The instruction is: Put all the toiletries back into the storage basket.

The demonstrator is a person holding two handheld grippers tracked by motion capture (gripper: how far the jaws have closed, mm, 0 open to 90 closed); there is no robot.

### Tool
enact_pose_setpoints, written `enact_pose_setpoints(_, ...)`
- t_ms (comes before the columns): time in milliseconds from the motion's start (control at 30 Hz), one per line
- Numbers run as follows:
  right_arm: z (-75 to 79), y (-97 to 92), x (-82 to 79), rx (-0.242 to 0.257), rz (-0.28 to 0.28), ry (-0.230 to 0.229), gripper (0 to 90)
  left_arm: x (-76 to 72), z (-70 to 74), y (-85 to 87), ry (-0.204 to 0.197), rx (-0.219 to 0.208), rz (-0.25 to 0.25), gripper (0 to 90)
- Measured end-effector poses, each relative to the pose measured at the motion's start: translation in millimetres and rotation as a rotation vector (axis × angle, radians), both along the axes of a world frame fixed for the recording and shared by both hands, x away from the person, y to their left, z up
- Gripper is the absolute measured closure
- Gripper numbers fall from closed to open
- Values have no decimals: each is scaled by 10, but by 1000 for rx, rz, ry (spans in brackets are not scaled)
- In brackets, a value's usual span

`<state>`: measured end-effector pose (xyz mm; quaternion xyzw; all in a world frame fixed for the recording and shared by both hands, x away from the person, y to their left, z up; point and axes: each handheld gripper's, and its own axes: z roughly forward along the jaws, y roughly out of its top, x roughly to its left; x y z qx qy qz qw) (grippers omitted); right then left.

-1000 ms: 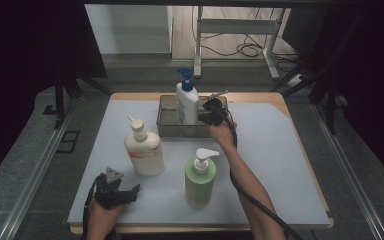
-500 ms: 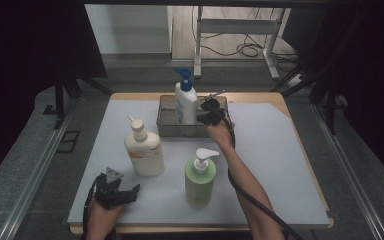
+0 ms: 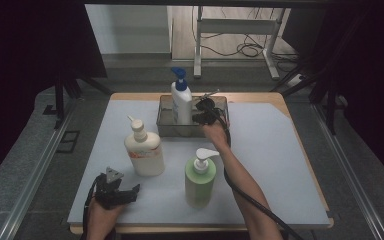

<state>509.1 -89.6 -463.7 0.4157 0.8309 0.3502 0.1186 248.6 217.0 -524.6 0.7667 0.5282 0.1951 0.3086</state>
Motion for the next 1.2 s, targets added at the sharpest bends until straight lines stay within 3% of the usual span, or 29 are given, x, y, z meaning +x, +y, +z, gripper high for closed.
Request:
enact_pose_setpoints(633,-1,165,5,11,22,8,895,0,0,0,0,0,0,115)
enact_pose_setpoints(1200,-15,378,-25,3,74,9,892,0,0,0,0,0,0,115)
